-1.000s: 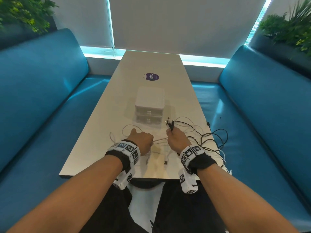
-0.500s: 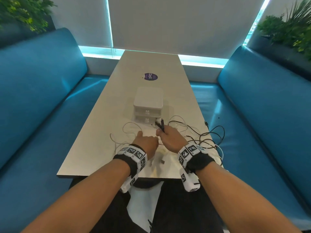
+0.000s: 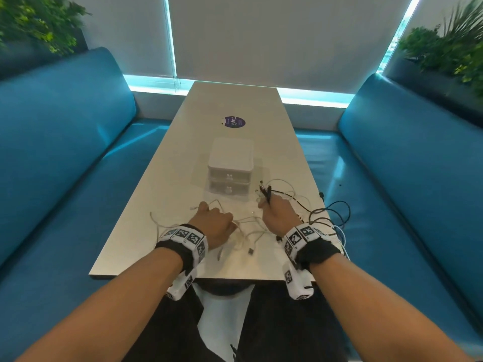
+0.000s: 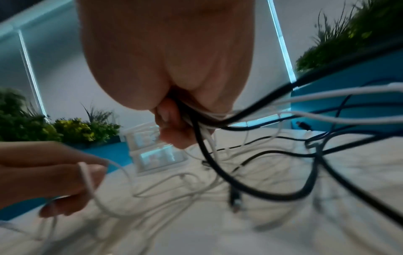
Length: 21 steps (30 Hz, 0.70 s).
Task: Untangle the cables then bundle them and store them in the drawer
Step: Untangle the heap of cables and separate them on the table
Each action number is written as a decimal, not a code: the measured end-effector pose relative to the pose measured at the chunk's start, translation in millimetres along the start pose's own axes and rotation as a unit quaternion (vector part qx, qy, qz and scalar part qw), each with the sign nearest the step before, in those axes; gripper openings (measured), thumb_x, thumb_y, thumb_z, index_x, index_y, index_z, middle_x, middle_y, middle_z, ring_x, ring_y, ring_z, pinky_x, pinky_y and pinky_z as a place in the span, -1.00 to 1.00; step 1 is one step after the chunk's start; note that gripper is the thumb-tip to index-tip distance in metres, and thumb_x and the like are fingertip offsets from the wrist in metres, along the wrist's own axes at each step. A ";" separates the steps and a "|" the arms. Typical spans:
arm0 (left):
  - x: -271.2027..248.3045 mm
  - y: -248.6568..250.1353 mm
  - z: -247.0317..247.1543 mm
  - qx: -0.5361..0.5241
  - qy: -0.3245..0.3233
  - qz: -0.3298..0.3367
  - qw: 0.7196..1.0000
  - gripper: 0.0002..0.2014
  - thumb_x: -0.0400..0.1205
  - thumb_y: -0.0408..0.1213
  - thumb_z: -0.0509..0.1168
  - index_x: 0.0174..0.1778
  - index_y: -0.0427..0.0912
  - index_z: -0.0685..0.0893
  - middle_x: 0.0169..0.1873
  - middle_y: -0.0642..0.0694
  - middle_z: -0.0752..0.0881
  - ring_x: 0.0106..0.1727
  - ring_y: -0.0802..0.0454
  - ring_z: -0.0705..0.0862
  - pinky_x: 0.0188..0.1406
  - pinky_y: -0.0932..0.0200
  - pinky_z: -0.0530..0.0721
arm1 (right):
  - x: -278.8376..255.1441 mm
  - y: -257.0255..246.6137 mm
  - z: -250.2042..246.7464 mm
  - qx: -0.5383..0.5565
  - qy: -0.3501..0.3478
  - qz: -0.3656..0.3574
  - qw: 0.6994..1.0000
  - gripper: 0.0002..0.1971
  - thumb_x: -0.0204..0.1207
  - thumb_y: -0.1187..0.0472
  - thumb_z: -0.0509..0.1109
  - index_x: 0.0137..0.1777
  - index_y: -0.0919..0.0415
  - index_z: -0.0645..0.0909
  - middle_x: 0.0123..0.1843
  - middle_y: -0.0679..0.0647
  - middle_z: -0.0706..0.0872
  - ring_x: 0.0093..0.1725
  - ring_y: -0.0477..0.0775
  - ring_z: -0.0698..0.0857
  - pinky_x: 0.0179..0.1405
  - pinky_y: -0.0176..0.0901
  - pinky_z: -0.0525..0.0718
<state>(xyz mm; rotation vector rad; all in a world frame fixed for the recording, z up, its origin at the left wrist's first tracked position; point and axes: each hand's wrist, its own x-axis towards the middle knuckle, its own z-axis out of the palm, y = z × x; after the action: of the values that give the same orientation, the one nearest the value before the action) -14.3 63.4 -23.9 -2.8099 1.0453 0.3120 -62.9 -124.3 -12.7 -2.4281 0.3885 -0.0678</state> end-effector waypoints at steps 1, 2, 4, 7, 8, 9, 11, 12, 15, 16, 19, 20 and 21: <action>2.5 2.8 0.6 0.006 0.009 0.001 1.000 -0.61 0.81 0.01 -0.12 0.14 -0.08 0.58 0.02 -0.19 0.74 -0.03 -0.16 0.52 0.43 -0.23 0.20 | -1.9 -6.3 1.5 0.034 0.001 0.005 0.999 -0.73 0.74 0.12 0.12 0.15 0.21 0.63 0.05 0.22 0.73 0.02 0.28 0.74 0.04 0.11 0.75; 4.4 4.4 1.0 0.013 0.019 -0.002 1.000 -0.60 0.80 -0.02 -0.12 0.14 -0.08 0.59 -0.01 -0.16 0.75 0.02 -0.16 0.58 0.47 -0.26 0.16 | -2.2 -11.3 3.3 0.069 -0.001 0.014 0.997 -0.75 0.72 0.13 0.13 0.11 0.20 0.61 -0.05 0.20 0.72 -0.10 0.28 0.77 -0.09 0.17 0.80; 6.4 5.8 -1.7 0.020 0.041 -0.022 0.999 -0.60 0.79 -0.08 -0.11 0.14 -0.10 0.64 -0.08 -0.08 0.78 0.12 -0.14 0.66 0.57 -0.34 0.02 | -3.7 -20.0 6.7 0.103 -0.014 0.024 0.994 -0.81 0.66 0.19 0.14 0.03 0.16 0.59 -0.12 0.23 0.75 -0.22 0.29 0.79 -0.22 0.15 0.82; 7.6 10.8 -8.1 0.010 0.053 -0.045 0.997 -0.64 0.76 -0.19 -0.05 0.13 -0.08 0.68 -0.18 -0.03 0.77 0.06 -0.13 0.71 0.61 -0.38 -0.12 | -4.2 -23.8 13.5 0.100 -0.045 0.010 0.994 -0.81 0.64 0.17 0.17 -0.06 0.06 0.63 -0.02 0.19 0.78 -0.09 0.20 0.73 -0.05 0.02 0.68; 7.3 13.1 -10.0 0.006 0.050 -0.047 0.998 -0.66 0.74 -0.23 -0.03 0.12 -0.07 0.68 -0.20 -0.03 0.77 0.03 -0.12 0.73 0.62 -0.39 -0.14 | -5.4 -25.0 15.3 0.089 -0.061 0.003 0.994 -0.80 0.65 0.12 0.19 -0.08 0.06 0.64 -0.05 0.15 0.78 -0.09 0.16 0.71 -0.04 -0.02 0.63; 7.4 15.0 -10.9 0.006 0.045 -0.049 0.998 -0.68 0.72 -0.26 0.00 0.09 -0.05 0.69 -0.22 -0.02 0.75 0.02 -0.11 0.73 0.62 -0.39 -0.14 | -6.5 -25.2 17.3 0.079 -0.073 -0.004 0.994 -0.77 0.67 0.07 0.21 -0.14 0.07 0.64 -0.14 0.10 0.76 -0.15 0.12 0.70 -0.09 -0.04 0.60; 6.7 17.5 -11.4 0.002 0.035 -0.057 0.998 -0.74 0.66 -0.31 0.04 -0.05 -0.04 0.66 -0.29 0.00 0.69 0.01 -0.10 0.72 0.63 -0.39 -0.13 | -8.8 -24.4 19.0 0.071 -0.090 -0.008 0.993 -0.70 0.67 0.01 0.25 -0.28 0.05 0.57 -0.31 0.02 0.67 -0.30 0.02 0.62 -0.21 -0.08 0.51; 6.3 18.6 -11.5 -0.002 0.033 -0.061 0.998 -0.77 0.65 -0.31 0.05 -0.09 -0.04 0.62 -0.31 0.00 0.66 0.01 -0.09 0.72 0.63 -0.39 -0.12 | -9.2 -23.7 18.4 0.071 -0.095 -0.008 0.993 -0.70 0.66 0.02 0.28 -0.32 0.06 0.55 -0.35 0.01 0.64 -0.34 -0.01 0.59 -0.26 -0.10 0.48; 6.4 20.3 -7.9 -0.014 0.024 -0.055 0.998 -0.79 0.65 -0.34 0.04 -0.07 -0.06 0.58 -0.31 0.01 0.64 0.00 -0.08 0.73 0.64 -0.37 -0.10 | -8.4 -20.3 16.8 0.026 -0.101 -0.024 0.994 -0.74 0.62 0.06 0.33 -0.29 0.10 0.57 -0.35 0.03 0.63 -0.32 0.02 0.60 -0.28 -0.10 0.50; 6.6 20.2 -6.5 -0.015 0.029 -0.046 0.998 -0.78 0.65 -0.35 0.03 -0.03 -0.07 0.59 -0.30 0.02 0.65 -0.01 -0.08 0.72 0.63 -0.37 -0.07 | -7.6 -19.3 17.1 -0.006 -0.096 -0.031 0.995 -0.77 0.63 0.05 0.32 -0.23 0.12 0.58 -0.31 0.05 0.65 -0.28 0.06 0.63 -0.25 -0.09 0.51; 9.9 10.7 -3.7 -0.012 0.055 -0.006 0.998 -0.76 0.74 -0.35 0.03 0.08 -0.02 0.59 -0.15 -0.02 0.68 0.09 -0.11 0.65 0.58 -0.30 0.09 | -3.1 -12.1 14.2 -0.090 -0.048 -0.028 0.994 -0.77 0.67 0.03 0.23 0.05 0.16 0.63 -0.08 0.13 0.72 -0.08 0.19 0.70 -0.11 -0.02 0.64; 10.7 4.3 -2.6 -0.028 0.064 0.003 0.998 -0.77 0.79 -0.30 0.02 0.10 -0.01 0.58 -0.10 -0.03 0.68 0.13 -0.12 0.63 0.57 -0.24 0.14 | -1.6 -7.2 10.3 -0.113 -0.026 -0.012 0.993 -0.75 0.67 0.03 0.21 0.12 0.15 0.63 -0.01 0.16 0.74 -0.03 0.22 0.71 -0.03 0.05 0.70; 10.6 -2.5 -2.6 -0.050 0.073 0.007 0.996 -0.78 0.83 -0.25 0.01 0.08 -0.01 0.56 -0.10 -0.03 0.66 0.13 -0.11 0.62 0.55 -0.19 0.17 | -0.1 -1.3 5.0 -0.133 -0.006 0.011 0.991 -0.74 0.67 0.03 0.19 0.16 0.14 0.63 0.04 0.17 0.75 0.02 0.25 0.72 0.04 0.11 0.72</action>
<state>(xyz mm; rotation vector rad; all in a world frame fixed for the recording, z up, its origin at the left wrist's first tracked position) -4.5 58.2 -23.8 -2.9552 1.1084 0.1661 -61.9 -120.2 -15.8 -2.6858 0.4421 0.0089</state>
